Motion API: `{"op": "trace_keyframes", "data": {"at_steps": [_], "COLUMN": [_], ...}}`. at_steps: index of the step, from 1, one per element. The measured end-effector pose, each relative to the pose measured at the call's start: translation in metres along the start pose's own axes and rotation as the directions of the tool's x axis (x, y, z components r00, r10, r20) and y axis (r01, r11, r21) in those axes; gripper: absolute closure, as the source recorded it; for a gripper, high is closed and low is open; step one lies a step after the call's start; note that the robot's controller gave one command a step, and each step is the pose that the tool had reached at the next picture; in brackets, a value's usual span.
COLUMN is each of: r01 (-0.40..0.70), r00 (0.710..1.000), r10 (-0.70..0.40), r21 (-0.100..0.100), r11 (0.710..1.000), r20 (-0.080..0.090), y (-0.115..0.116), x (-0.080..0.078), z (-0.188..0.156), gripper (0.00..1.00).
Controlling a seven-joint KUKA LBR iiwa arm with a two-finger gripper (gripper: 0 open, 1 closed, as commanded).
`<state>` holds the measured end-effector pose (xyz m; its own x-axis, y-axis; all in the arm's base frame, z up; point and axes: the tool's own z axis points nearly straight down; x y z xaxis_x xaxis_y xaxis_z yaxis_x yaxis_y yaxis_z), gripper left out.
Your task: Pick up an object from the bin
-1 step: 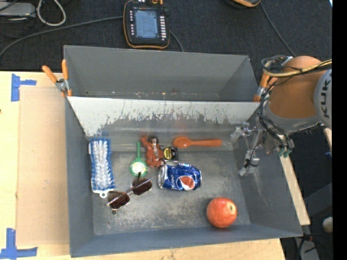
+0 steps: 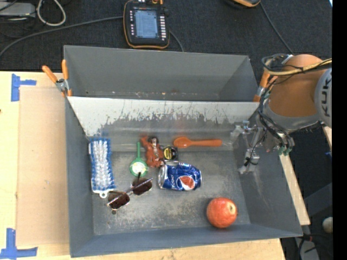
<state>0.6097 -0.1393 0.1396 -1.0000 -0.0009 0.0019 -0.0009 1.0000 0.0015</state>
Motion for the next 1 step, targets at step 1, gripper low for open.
{"op": "trace_keyframes", "data": {"at_steps": [1], "r01": [0.163], "r00": [0.987], "r10": [-0.163], "r21": [-0.005], "r11": [0.987], "r20": [-0.005], "y": [0.0879], "x": [0.0321], "z": [0.0713], "gripper": [0.00]}}
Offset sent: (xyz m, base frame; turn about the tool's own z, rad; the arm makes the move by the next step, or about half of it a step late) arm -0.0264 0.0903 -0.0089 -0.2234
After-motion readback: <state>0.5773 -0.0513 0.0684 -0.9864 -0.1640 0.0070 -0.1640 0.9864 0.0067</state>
